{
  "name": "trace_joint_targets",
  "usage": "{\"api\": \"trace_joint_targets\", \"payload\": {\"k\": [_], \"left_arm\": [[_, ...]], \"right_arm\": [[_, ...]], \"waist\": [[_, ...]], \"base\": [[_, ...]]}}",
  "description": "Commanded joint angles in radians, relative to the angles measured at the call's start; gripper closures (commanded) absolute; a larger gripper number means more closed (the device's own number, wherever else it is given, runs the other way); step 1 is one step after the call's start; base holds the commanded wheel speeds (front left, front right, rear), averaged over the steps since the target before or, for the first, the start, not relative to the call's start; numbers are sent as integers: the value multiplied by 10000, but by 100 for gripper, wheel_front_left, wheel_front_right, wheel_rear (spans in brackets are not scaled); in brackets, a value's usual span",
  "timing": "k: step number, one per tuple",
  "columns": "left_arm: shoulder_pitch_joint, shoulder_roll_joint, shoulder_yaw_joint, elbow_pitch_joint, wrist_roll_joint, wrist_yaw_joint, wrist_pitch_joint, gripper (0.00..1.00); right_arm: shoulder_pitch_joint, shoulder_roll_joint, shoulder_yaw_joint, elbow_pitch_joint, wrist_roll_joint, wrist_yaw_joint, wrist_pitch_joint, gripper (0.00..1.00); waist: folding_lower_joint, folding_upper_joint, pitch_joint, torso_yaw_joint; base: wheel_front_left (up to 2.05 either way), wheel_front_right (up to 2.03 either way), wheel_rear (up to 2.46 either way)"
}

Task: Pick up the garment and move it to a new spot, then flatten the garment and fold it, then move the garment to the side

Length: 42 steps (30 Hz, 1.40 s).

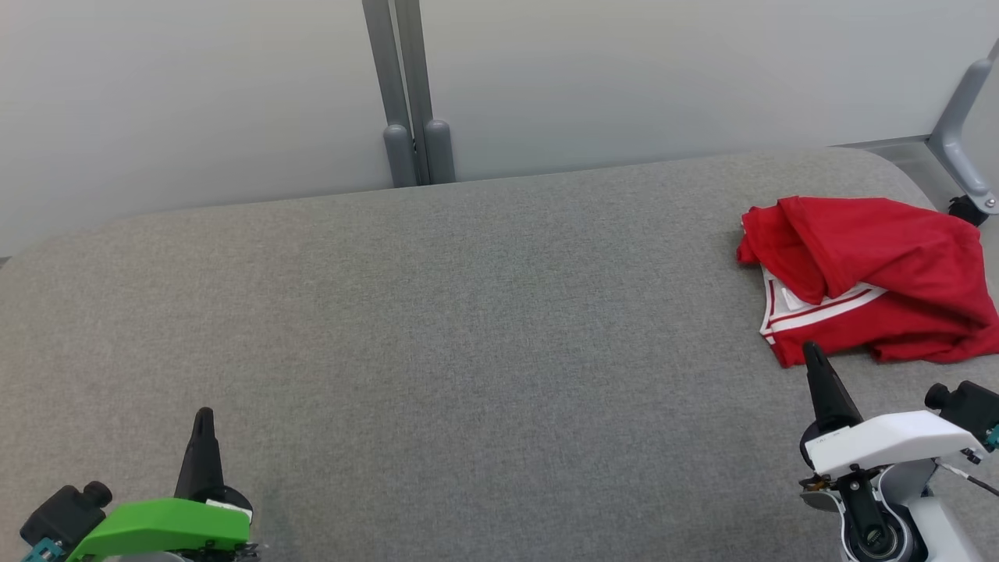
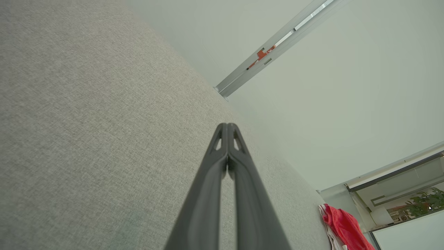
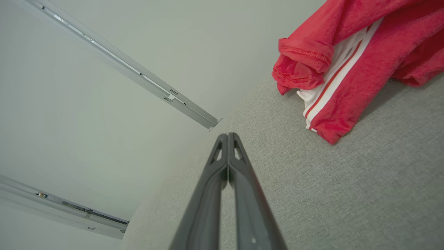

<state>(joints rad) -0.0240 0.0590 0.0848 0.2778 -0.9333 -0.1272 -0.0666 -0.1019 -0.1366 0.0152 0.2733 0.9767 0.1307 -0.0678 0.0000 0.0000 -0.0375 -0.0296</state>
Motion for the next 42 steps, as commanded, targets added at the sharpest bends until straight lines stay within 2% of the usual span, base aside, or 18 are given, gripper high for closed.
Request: {"api": "trace_joint_targets", "payload": {"k": [1, 42], "left_arm": [[-327, 39, 44, -140, -297, -24, 75, 100], [-696, -34, 218, -271, -4271, -43, 1156, 100]], "right_arm": [[-161, -2, -100, -155, 294, 5, 83, 100], [-127, 527, -855, -259, 4001, 4, 1163, 100]], "waist": [[0, 0, 8, 6], [0, 0, 218, 159]], "base": [[0, 0, 0], [0, 0, 0]]}}
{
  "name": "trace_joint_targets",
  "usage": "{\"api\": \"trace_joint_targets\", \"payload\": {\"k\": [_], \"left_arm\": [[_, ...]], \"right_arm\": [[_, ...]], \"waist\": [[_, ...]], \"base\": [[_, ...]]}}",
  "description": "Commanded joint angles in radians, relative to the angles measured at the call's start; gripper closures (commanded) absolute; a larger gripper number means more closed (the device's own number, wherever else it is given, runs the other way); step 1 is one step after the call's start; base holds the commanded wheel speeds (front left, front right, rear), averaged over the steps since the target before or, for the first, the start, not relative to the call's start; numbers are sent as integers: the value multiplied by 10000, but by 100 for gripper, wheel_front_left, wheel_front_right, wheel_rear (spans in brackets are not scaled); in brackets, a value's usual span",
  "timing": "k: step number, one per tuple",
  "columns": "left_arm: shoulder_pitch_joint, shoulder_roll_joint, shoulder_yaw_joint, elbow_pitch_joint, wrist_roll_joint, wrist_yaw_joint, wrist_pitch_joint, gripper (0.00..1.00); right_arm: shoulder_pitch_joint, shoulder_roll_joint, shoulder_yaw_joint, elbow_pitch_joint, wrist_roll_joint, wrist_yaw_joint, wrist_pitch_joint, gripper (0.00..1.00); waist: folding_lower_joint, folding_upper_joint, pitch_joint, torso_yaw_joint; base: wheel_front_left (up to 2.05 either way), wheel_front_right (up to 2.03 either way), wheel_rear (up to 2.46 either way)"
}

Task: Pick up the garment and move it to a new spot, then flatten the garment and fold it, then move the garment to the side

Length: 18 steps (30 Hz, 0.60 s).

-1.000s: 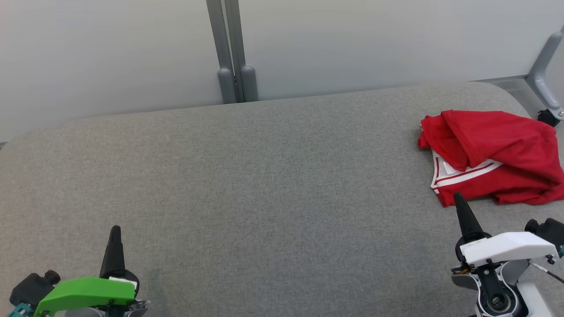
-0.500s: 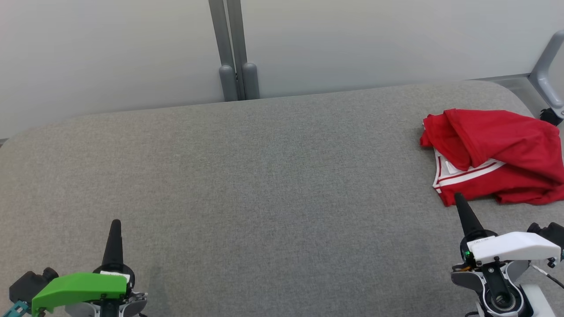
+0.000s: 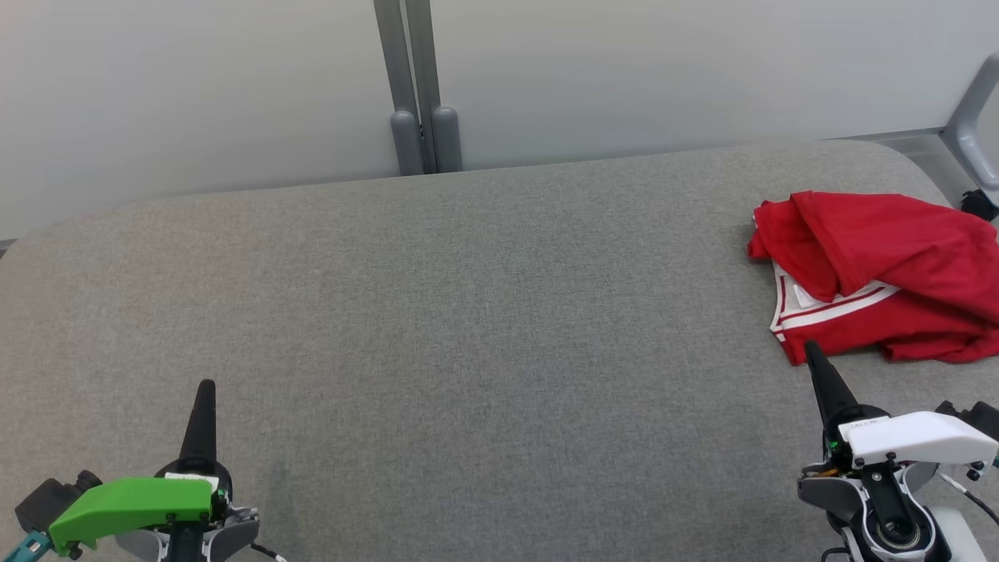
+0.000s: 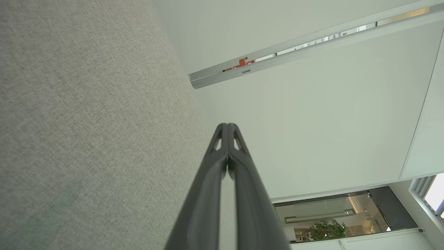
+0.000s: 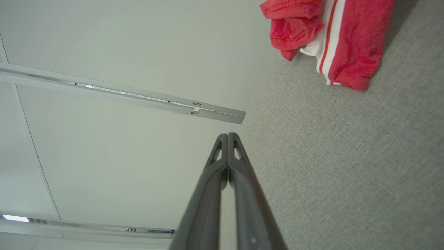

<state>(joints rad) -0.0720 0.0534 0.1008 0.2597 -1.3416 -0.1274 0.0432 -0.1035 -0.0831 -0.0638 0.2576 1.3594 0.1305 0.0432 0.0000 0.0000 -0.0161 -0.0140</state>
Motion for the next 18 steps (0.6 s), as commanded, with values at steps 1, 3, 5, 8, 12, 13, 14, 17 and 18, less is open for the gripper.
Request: {"api": "trace_joint_targets", "payload": {"k": [1, 3, 5, 8, 12, 13, 14, 17, 18], "left_arm": [[-225, 19, 61, -92, -254, -42, 81, 100], [-247, 16, 67, -100, -405, -43, 109, 100], [-264, 14, 74, -106, -581, -44, 165, 100], [-270, 8, 83, -109, -811, -45, 224, 100], [-303, 2, 95, -119, -1110, -47, 298, 100], [-311, 1, 98, -121, -1177, -48, 320, 100], [-322, -2, 101, -123, -1274, -48, 349, 100], [-347, -7, 109, -129, -1460, -50, 396, 100], [-357, -8, 112, -131, -1532, -50, 413, 100]], "right_arm": [[-110, 3, -79, -102, 243, 5, 75, 100], [-107, 25, -104, -106, 386, 5, 125, 100], [-105, 43, -134, -109, 528, 5, 162, 100], [-101, 79, -179, -113, 759, 5, 222, 100], [-96, 123, -235, -119, 1030, 5, 300, 100], [-95, 131, -247, -121, 1090, 5, 326, 100], [-94, 142, -263, -124, 1166, 5, 350, 100], [-91, 175, -301, -130, 1365, 5, 399, 100], [-90, 186, -318, -131, 1438, 5, 428, 100]], "waist": [[0, 0, 8, 7], [0, 0, 19, 14], [0, 0, 29, 21], [0, 0, 45, 33], [0, 0, 65, 48], [0, 0, 69, 51], [0, 0, 75, 55], [0, 0, 90, 66], [0, 0, 96, 70]], "base": [[0, 0, 0], [0, 0, 0], [0, 0, 0], [0, 0, 0], [0, 0, 0], [0, 0, 0], [0, 0, 0], [0, 0, 0], [0, 0, 0]]}}
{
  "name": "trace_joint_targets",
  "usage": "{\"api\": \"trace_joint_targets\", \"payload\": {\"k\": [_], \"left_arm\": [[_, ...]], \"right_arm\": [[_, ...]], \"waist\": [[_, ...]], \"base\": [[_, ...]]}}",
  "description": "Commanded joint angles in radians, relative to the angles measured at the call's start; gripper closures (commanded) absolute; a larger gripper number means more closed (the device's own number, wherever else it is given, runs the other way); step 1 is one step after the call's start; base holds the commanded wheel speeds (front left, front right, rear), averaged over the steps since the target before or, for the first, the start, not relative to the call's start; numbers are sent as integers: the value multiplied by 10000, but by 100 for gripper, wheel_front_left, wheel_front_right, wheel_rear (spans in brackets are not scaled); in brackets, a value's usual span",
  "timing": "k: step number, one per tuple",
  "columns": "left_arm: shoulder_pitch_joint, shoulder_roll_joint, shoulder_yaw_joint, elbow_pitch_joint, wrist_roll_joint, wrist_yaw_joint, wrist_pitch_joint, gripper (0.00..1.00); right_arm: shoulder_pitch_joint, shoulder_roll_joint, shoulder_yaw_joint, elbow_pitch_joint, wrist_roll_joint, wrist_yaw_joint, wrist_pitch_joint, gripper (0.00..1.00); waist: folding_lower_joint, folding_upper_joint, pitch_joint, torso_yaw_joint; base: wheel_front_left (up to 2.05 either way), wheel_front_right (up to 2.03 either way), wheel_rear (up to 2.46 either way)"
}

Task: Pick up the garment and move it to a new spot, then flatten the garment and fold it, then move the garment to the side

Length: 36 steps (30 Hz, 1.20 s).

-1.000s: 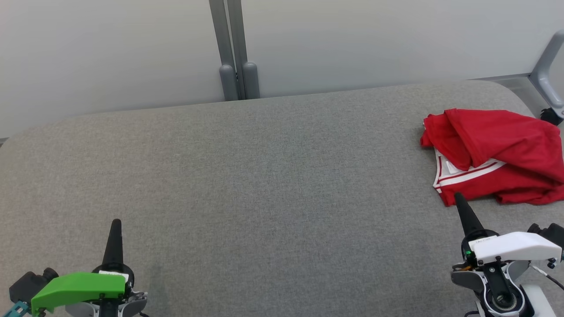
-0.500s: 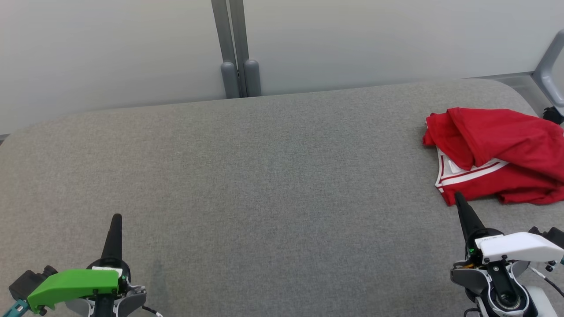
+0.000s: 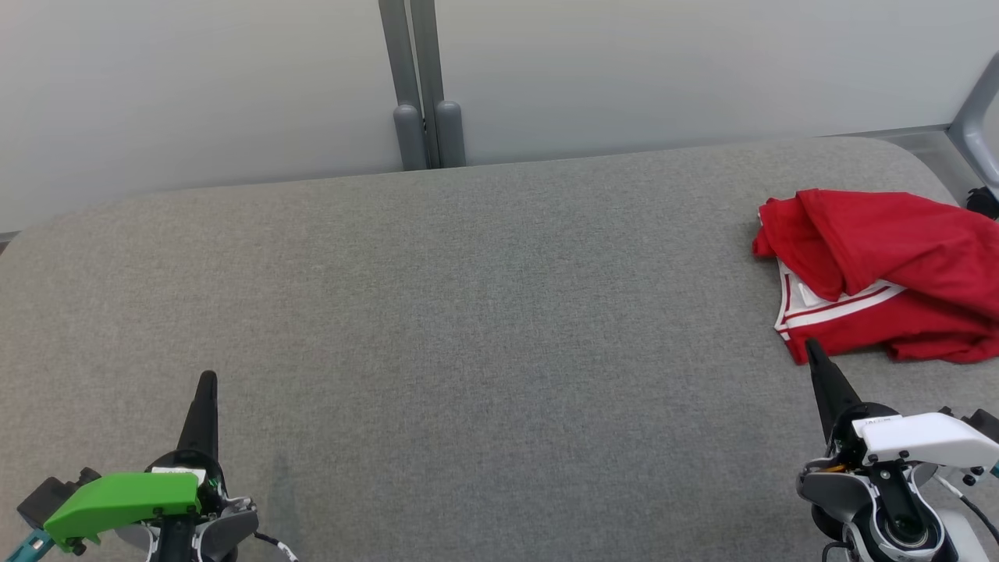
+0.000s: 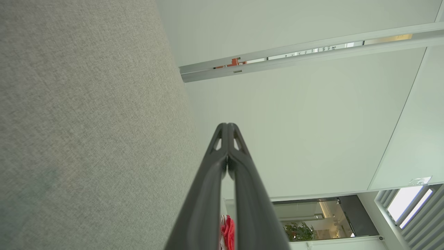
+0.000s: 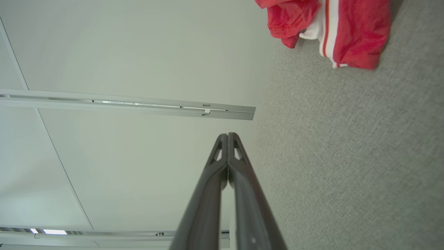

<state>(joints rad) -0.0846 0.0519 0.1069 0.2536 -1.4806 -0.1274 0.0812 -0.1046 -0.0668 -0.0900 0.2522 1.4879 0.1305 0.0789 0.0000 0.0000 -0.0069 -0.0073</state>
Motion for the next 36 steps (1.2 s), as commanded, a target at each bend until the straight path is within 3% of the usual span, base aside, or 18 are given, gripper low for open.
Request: {"api": "trace_joint_targets", "payload": {"k": [1, 18, 36], "left_arm": [[-238, 6, 54, -72, -194, -51, 54, 100], [-317, -18, 95, -97, -1339, -58, 353, 100], [-302, -17, 93, -94, -1323, -57, 368, 100]], "right_arm": [[-77, 31, -66, -80, 216, 5, 85, 100], [-59, 179, -269, -103, 1252, 4, 384, 100], [-56, 173, -270, -101, 1276, 4, 389, 100]], "waist": [[0, 0, 8, 6], [0, 0, 95, 70], [0, 0, 100, 73]], "base": [[0, 0, 0], [0, 0, 0], [0, 0, 0]]}}
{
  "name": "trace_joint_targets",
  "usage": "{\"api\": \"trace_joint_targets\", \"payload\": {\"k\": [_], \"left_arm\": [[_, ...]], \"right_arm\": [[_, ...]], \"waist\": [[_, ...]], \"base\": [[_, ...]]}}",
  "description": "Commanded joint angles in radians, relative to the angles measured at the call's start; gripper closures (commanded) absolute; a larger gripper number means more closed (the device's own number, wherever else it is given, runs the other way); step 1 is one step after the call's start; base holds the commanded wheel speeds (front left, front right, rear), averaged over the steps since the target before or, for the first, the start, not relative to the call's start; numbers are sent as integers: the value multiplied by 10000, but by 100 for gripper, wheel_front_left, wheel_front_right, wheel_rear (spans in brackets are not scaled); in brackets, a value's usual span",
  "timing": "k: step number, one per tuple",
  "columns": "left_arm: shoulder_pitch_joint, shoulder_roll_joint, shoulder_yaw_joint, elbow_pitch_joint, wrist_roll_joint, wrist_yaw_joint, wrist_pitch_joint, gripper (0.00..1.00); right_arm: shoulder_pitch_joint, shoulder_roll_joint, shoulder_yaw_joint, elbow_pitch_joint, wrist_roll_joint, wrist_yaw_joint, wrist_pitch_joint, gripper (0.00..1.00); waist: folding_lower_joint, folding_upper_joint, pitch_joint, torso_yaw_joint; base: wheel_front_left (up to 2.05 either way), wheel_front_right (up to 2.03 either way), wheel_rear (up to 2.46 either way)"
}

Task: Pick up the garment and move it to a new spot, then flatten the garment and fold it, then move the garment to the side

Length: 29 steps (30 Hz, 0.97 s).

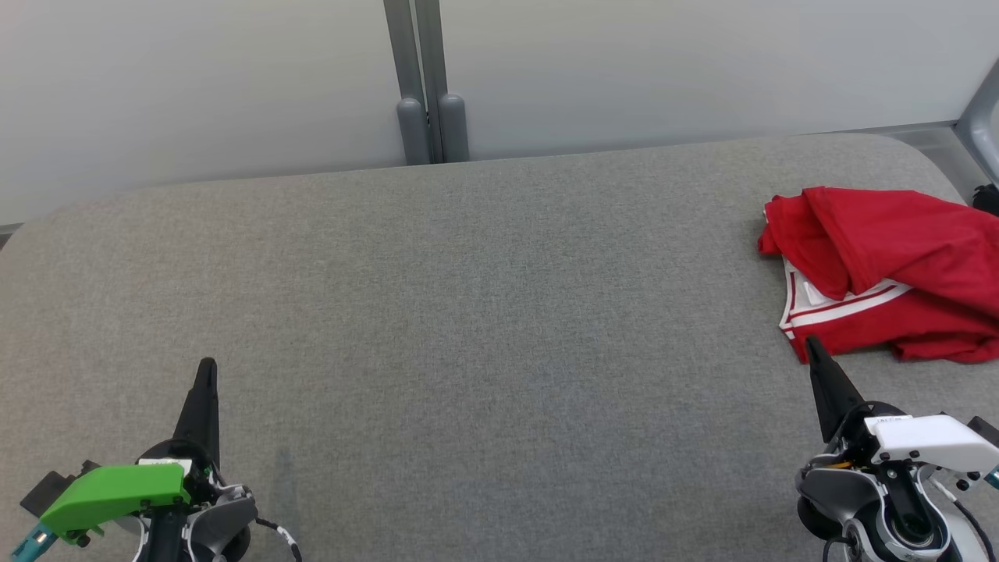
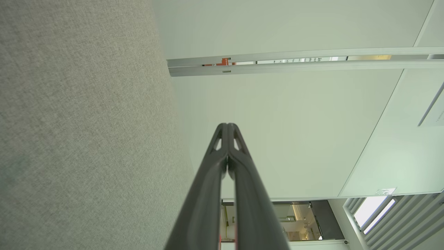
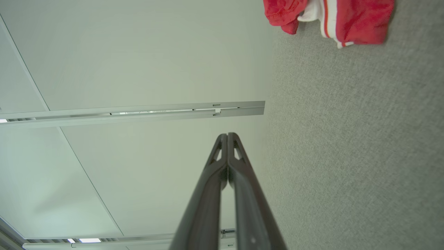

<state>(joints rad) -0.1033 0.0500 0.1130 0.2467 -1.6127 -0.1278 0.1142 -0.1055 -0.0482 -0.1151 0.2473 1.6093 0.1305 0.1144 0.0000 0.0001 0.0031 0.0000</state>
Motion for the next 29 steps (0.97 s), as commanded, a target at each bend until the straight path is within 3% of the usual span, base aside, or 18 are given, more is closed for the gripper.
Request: {"api": "trace_joint_targets", "payload": {"k": [1, 29], "left_arm": [[-115, 2, 32, -25, -2, -53, 39, 100], [-114, 4, 29, -26, -4, -53, 37, 100]], "right_arm": [[-47, -13, -18, -51, 63, 4, 34, 100], [-46, -13, -15, -50, 65, 4, 31, 100]], "waist": [[0, -1, -1, 0], [0, -1, 0, 0]], "base": [[0, 0, 0], [0, 0, 0]]}}
